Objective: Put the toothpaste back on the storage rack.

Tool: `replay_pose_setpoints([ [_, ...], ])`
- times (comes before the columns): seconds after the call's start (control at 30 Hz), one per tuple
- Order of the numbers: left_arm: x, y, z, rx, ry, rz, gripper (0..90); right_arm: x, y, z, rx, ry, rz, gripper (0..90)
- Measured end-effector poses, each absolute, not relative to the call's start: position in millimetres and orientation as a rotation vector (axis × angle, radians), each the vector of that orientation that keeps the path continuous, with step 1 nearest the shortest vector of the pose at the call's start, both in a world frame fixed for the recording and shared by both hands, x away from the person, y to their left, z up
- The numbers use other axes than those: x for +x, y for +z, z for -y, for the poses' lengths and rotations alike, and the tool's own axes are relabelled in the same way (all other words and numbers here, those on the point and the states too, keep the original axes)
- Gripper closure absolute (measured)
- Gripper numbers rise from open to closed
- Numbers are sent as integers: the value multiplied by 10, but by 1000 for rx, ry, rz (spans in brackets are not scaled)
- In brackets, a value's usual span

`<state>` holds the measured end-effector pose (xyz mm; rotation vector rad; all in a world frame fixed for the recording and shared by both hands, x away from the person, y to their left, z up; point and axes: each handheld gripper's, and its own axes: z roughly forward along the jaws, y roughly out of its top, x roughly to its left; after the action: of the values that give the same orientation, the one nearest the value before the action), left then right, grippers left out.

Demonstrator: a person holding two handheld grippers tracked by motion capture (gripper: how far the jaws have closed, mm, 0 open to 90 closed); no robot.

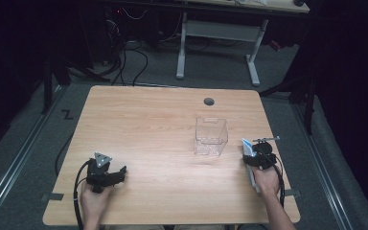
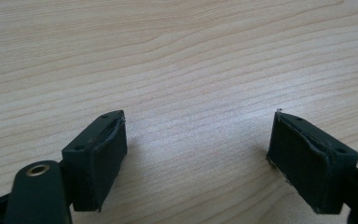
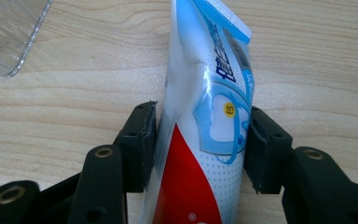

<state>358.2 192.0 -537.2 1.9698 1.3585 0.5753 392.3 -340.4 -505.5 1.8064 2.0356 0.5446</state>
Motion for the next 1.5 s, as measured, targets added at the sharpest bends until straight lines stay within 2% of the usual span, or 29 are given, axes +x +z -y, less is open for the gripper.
replay_pose_setpoints([
  [0.63, 3592, -5373, -1920, 1966, 577, -1362, 195, 3964, -4995, 3498, 1892, 605, -2084, 648],
  [1.5, 3590, -5373, -1919, 1968, 578, -1360, 193, 3895, -4915, 3444, 1813, 588, -2158, 699],
])
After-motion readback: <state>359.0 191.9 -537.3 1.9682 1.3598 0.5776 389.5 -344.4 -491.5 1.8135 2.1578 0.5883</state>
